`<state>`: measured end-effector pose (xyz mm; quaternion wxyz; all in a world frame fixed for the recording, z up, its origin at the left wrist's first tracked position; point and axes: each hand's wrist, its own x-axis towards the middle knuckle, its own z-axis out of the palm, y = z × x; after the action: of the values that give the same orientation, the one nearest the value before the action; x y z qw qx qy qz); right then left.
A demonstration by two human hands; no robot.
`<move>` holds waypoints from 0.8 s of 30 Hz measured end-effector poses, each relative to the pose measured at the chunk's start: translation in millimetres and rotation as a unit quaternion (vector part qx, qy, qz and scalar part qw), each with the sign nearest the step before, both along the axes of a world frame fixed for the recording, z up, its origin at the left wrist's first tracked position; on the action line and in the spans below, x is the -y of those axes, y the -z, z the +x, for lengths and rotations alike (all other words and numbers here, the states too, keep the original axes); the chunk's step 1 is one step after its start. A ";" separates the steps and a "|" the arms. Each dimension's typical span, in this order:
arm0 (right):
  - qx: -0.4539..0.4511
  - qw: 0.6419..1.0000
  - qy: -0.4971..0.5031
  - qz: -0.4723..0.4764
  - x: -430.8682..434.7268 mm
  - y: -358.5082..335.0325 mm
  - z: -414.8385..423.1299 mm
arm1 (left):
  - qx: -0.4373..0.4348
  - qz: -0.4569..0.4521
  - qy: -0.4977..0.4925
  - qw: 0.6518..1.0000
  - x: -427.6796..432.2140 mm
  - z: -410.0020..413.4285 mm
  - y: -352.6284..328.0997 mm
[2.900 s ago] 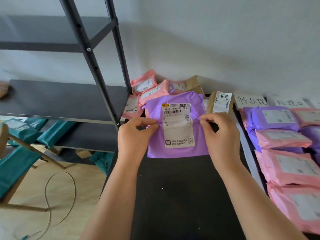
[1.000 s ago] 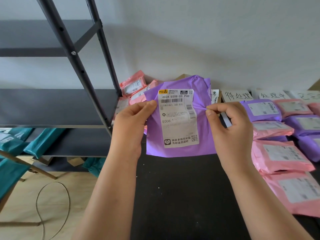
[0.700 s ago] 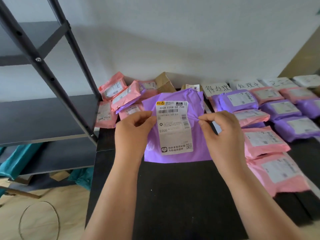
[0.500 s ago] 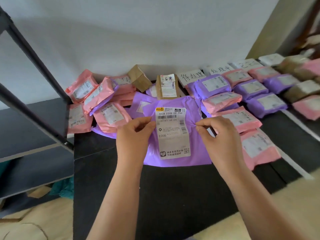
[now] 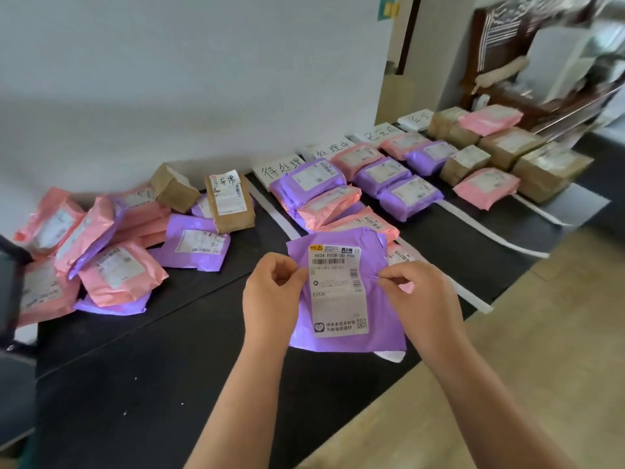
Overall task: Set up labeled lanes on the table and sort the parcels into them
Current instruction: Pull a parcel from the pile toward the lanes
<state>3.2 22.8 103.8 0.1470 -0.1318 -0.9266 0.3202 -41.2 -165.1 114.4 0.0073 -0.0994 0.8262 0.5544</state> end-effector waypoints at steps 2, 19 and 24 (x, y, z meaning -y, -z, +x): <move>-0.006 1.000 0.009 -0.012 -36.5 -0.6 10.4 | 0.003 0.007 0.009 1.000 -35.6 8.1 1.5; 0.031 0.995 0.062 -0.078 -272.3 40.7 29.9 | 0.033 0.009 0.069 0.997 -268.6 25.5 38.8; 0.047 0.993 0.063 -0.087 -296.2 55.7 -14.5 | 0.015 -0.023 0.079 0.996 -296.8 -26.1 50.0</move>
<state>-11.4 319.1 48.0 0.1110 -0.2172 -0.8909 0.3832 -67.3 131.7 64.4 0.0615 -0.0423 0.8436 0.5318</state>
